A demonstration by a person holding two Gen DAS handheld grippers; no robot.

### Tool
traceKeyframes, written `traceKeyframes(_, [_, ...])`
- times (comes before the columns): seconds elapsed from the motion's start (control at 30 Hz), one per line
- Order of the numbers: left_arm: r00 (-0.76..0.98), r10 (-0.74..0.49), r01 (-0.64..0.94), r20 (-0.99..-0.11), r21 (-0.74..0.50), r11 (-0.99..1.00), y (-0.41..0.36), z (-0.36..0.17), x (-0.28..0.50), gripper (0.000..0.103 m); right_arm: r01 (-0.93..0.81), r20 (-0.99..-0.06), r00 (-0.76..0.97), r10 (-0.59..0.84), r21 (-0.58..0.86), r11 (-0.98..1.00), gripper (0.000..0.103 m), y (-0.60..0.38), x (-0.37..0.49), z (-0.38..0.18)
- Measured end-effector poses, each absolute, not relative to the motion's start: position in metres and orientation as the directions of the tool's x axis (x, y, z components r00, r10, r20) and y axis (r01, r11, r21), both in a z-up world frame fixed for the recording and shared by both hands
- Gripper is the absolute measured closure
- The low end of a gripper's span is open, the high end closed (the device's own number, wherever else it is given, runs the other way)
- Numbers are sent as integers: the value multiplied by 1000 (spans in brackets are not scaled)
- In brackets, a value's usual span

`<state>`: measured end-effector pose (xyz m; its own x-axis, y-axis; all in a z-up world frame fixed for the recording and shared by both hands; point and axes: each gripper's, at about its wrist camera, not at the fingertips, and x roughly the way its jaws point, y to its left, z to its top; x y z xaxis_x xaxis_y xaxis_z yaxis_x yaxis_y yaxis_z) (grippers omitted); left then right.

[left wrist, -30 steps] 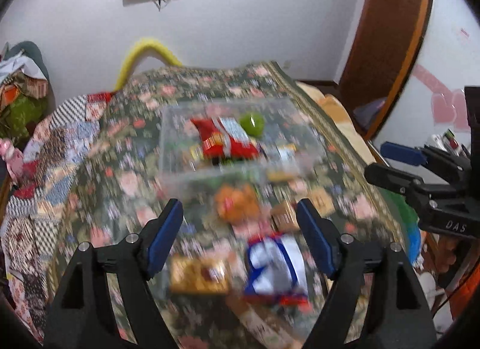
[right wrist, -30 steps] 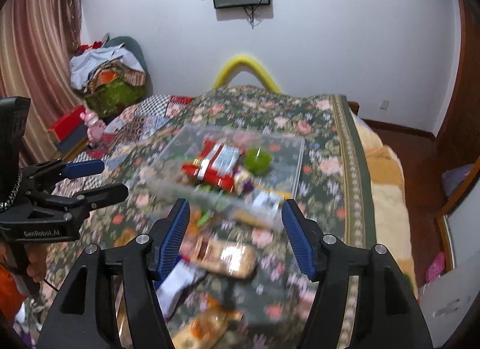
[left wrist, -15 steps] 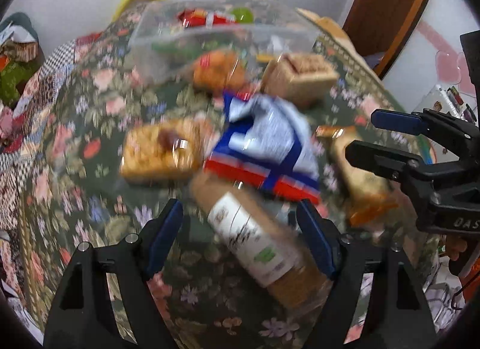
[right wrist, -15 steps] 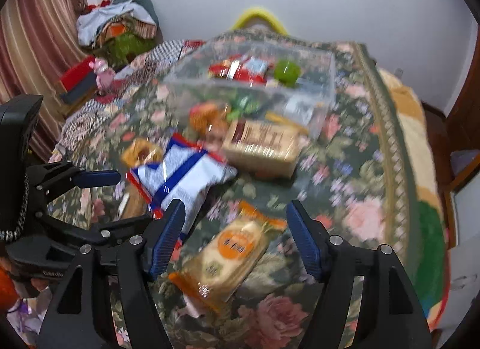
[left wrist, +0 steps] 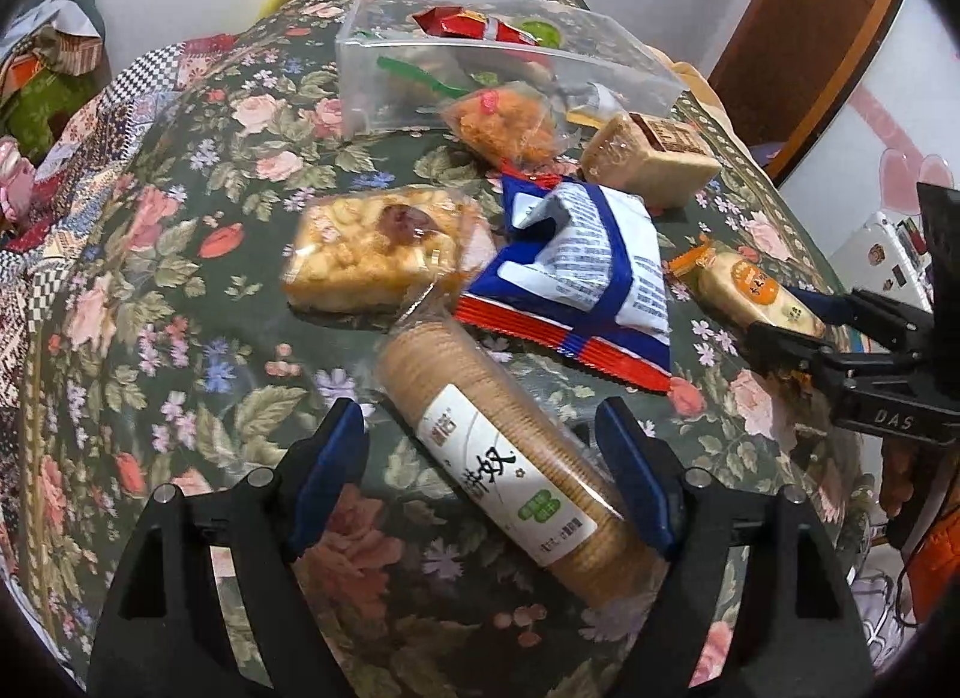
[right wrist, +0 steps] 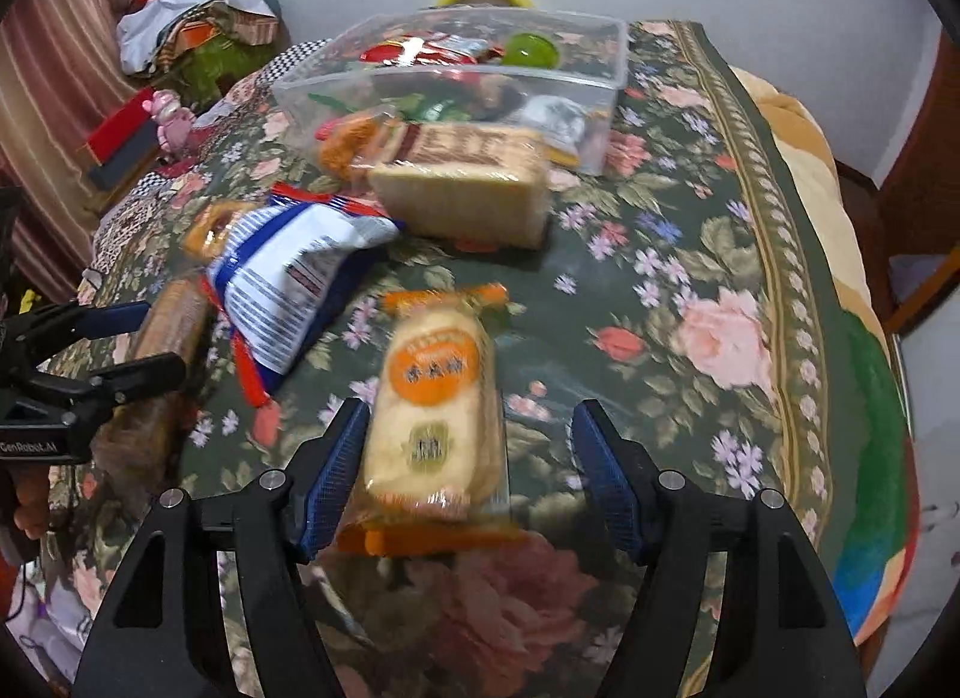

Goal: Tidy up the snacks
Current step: 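Reach the left gripper to the cracker tube while the right reaches the orange-labelled biscuit, then grasp the cracker tube with the left gripper while the right grasps the orange-labelled biscuit pack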

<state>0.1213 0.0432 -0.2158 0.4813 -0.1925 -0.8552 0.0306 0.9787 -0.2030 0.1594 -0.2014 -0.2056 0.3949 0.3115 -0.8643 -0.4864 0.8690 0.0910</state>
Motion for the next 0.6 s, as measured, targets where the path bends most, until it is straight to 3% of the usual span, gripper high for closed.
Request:
traceKeyframes(0.3, [495,-184,6,-849,-208,978,31,-225,121,30,-511,-861,392,325,91,855,56,-187,162,-210])
traceKeyframes(0.6, [509,-205,30,-836,-221,975,28,-217,110,53,-516,-841,402,362,118,848,62,-187,152,-205])
